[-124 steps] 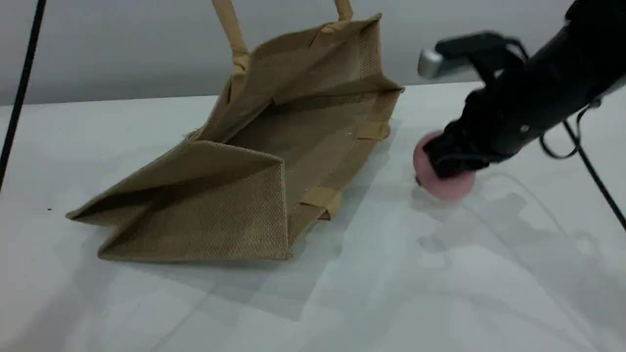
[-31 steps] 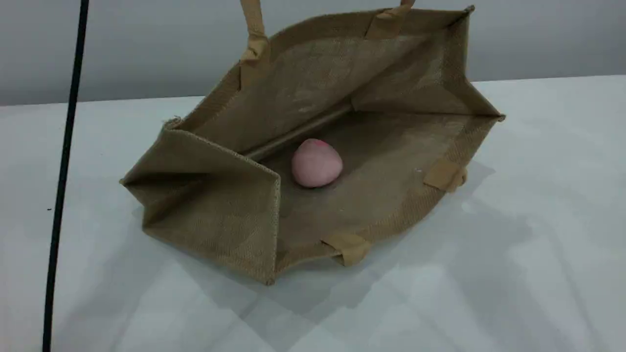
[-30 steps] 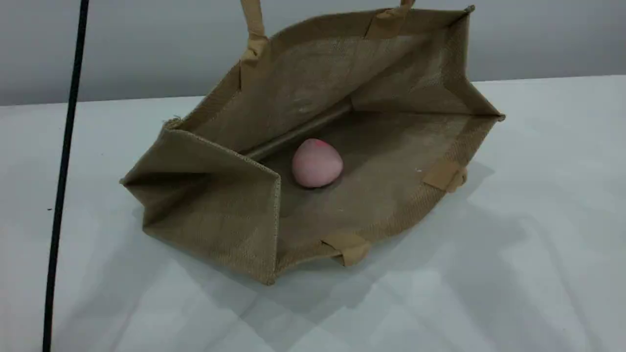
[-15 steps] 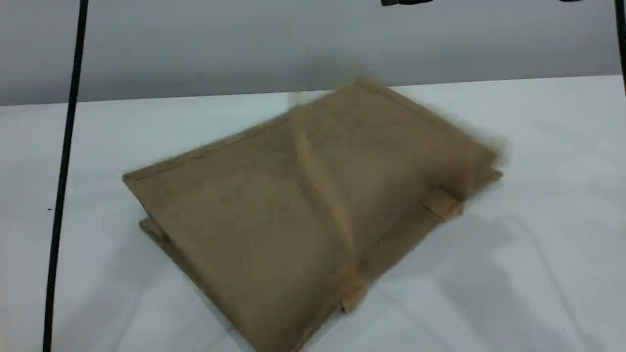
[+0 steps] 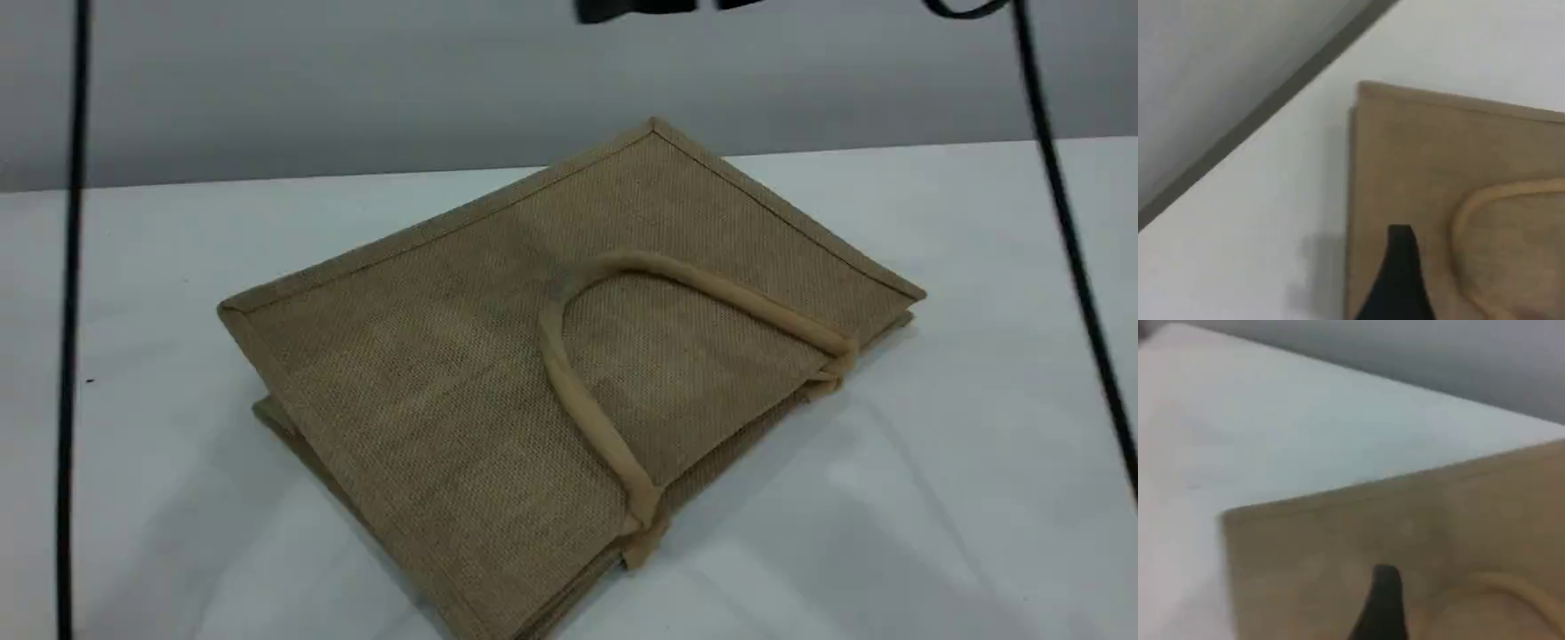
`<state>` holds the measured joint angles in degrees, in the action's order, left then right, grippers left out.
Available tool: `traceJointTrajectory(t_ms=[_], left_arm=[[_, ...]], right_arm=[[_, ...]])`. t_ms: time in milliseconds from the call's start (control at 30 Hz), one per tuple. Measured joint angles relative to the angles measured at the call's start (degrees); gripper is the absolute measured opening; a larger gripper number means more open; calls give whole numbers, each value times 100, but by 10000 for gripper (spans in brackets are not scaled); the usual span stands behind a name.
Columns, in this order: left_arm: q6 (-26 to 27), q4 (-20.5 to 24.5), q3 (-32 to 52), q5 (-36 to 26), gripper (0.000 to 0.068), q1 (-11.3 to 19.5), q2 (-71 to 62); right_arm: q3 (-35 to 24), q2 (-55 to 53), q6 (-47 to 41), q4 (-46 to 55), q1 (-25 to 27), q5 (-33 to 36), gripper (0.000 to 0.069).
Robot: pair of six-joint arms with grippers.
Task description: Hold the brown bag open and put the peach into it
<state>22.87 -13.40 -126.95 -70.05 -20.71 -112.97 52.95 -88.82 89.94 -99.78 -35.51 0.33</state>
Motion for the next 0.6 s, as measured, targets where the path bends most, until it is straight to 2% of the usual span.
traceJointTrajectory(t_ms=[100, 233, 433, 600], left_arm=[[-477, 492, 0, -8, 547, 4, 276], [-759, 873, 0, -8, 547, 4, 733], [-859, 906, 230, -2, 547, 4, 1524], [-859, 906, 1125, 3, 547, 4, 2401]], right_arm=[[0, 107, 0, 0, 0, 147, 563], [0, 431, 0, -5, 0, -172, 563], [0, 1147, 0, -18, 5, -151, 563], [-95, 1787, 0, -18, 5, -151, 563]])
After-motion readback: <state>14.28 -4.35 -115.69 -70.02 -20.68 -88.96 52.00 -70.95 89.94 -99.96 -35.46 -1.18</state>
